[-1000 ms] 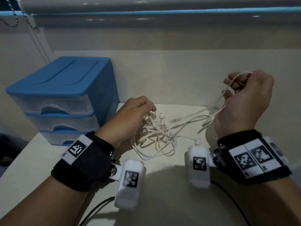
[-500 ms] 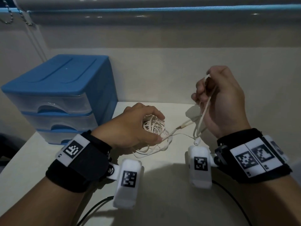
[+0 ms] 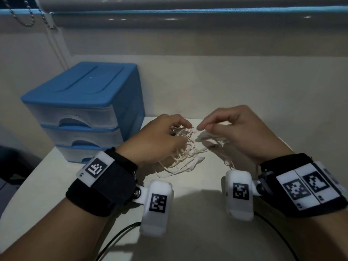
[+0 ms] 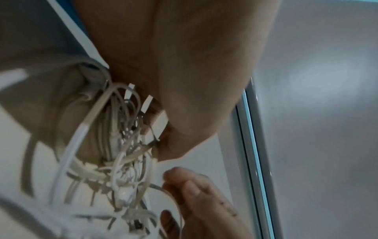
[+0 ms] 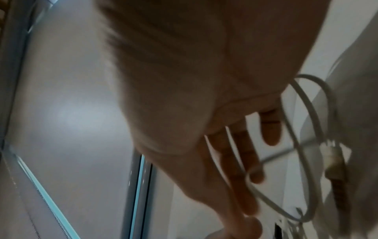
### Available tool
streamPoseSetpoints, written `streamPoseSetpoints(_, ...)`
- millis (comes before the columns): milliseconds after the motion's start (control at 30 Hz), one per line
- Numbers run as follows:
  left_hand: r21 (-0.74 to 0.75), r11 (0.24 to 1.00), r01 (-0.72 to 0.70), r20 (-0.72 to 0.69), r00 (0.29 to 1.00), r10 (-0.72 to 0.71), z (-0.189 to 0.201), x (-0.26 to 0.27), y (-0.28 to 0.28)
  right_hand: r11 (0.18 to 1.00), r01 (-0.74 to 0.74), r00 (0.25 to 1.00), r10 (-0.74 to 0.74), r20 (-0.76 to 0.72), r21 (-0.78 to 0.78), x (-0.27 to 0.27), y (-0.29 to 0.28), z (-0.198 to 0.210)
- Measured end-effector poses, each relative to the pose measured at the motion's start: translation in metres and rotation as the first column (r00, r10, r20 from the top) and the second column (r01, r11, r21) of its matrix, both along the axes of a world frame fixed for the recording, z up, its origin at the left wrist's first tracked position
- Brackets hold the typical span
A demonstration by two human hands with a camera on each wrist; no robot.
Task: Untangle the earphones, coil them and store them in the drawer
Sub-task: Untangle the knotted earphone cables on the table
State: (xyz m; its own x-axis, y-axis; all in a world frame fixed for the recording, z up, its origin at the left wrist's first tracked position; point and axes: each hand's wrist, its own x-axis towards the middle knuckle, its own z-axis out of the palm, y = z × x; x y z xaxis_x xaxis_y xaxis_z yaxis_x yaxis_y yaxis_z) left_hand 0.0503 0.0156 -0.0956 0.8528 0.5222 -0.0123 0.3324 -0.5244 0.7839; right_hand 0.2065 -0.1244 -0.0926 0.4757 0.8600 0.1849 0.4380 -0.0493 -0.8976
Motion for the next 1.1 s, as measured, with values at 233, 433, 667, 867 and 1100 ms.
streamPoseSetpoints(233,-0.081,0.995,-0.050,0.034,0.998,0.053,0.002,0.004,-0.001,0.959,-0.117,0.991,0.094,-0.099,-0.260,-0.005,-0.003,-0.001)
streamPoseSetpoints(433,-0.090,0.995,-0.051,0.029,0.998,0.054,0.002,0.002,-0.004,0.934,-0.138,0.983,0.170,0.070,-0.330,-0.001,-0.002,-0.002)
streamPoseSetpoints(667,-0.180,0.982,-0.052,0.151,0.985,0.080,0.006,0.002,-0.006,0.982,0.100,0.990,-0.082,-0.114,0.162,0.002,0.005,-0.001)
streamPoseSetpoints(867,-0.157,0.984,-0.082,0.274,0.954,0.123,0.002,0.002,0.002,0.810,0.315,0.908,-0.106,-0.405,0.495,0.003,0.004,0.007)
streamPoseSetpoints(1100,-0.139,0.984,-0.114,0.419,0.893,0.163,0.004,0.002,0.001,0.784,0.460,0.870,-0.303,-0.388,0.418,0.005,0.002,0.010)
